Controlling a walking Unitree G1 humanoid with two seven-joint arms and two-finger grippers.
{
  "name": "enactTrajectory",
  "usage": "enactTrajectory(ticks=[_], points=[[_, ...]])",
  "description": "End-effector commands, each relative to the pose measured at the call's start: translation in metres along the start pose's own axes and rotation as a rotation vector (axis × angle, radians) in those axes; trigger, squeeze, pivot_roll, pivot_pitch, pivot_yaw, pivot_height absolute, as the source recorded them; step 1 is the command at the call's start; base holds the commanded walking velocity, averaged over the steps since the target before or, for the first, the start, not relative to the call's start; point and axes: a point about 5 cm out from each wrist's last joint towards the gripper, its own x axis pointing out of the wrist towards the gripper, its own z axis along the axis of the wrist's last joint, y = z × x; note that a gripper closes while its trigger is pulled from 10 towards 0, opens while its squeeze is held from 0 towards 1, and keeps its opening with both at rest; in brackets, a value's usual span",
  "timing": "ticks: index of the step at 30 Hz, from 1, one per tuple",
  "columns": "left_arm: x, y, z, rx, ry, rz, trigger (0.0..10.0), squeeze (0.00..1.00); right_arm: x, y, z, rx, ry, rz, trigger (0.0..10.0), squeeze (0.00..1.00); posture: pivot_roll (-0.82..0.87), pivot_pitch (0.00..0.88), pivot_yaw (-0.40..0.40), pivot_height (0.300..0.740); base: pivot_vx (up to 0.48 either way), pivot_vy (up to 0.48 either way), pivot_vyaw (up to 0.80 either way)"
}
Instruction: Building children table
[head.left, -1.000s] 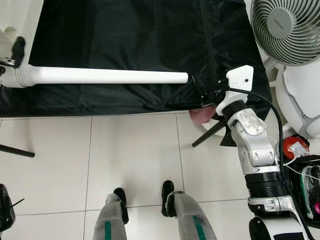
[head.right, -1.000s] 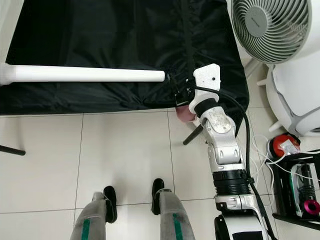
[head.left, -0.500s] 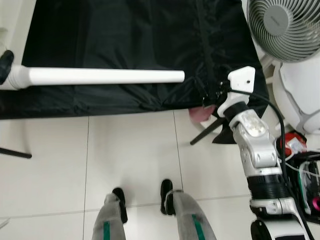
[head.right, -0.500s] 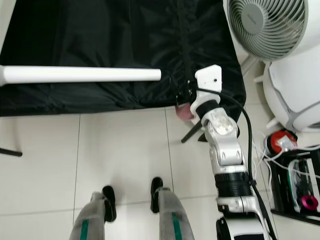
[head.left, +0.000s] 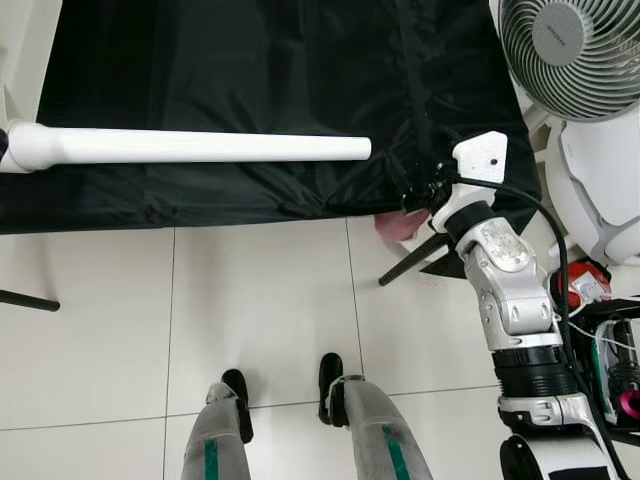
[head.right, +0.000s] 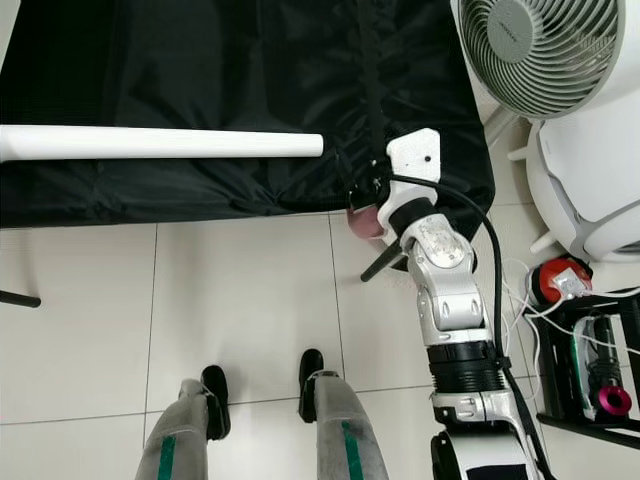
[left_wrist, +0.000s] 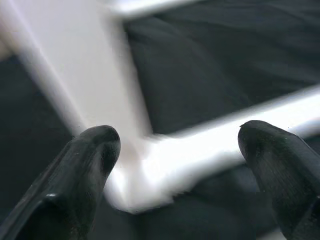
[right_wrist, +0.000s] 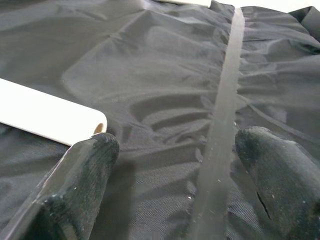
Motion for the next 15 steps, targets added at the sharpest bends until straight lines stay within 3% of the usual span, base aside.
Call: enactTrajectory(ticks=[1,2,3,5,7,8,11,12,15], points=[[-0.002,-0.004,0.001,-0.022,0.015,-0.046,10.0,0.00,-0.002,0.002,-0.004,0.005,0.011,0.012,10.0,0.00,0.00,0.425,-0.027,0.740,0.000,0.000,0.00],[-0.005,-0.017,-0.002,-0.051,0.054,-0.125,10.0,0.00,-0.001,0.003,-0.004,0.006,0.010,0.014,10.0,0.00,0.00,0.419,-0.027,0.740,0.000,0.000,0.00],[-0.005,-0.017,-0.002,-0.051,0.054,-0.125,10.0,0.00,-0.001,0.003,-0.004,0.006,0.010,0.014,10.0,0.00,0.00,0.419,-0.027,0.740,0.000,0.000,0.00],[-0.009,-0.050,-0.015,-0.148,0.146,-0.304,10.0,0.00,0.001,0.004,-0.007,0.010,0.013,0.013,10.0,0.00,0.01,0.393,-0.018,0.740,0.000,0.000,0.00],[-0.009,-0.050,-0.015,-0.148,0.146,-0.304,10.0,0.00,0.001,0.004,-0.007,0.010,0.013,0.013,10.0,0.00,0.01,0.393,-0.018,0.740,0.000,0.000,0.00],[-0.011,-0.061,-0.020,-0.177,0.172,-0.355,10.0,0.00,0.001,0.004,-0.008,0.011,0.015,0.012,10.0,0.00,0.01,0.393,-0.018,0.740,0.000,0.000,0.00],[-0.003,-0.074,-0.029,-0.208,0.175,-0.338,10.0,0.00,0.000,0.004,-0.011,0.019,0.024,0.004,10.0,0.00,0.02,0.385,-0.012,0.740,0.000,0.000,0.00],[0.005,-0.077,-0.036,-0.230,0.162,-0.286,10.0,0.00,-0.001,0.003,-0.013,0.021,0.031,-0.003,10.0,0.00,0.02,0.384,-0.010,0.740,0.000,0.000,0.00],[0.010,-0.081,-0.036,-0.211,0.141,-0.258,10.0,0.00,-0.002,0.003,-0.014,0.022,0.037,-0.009,10.0,0.00,0.02,0.385,-0.007,0.740,0.000,0.000,0.00]])
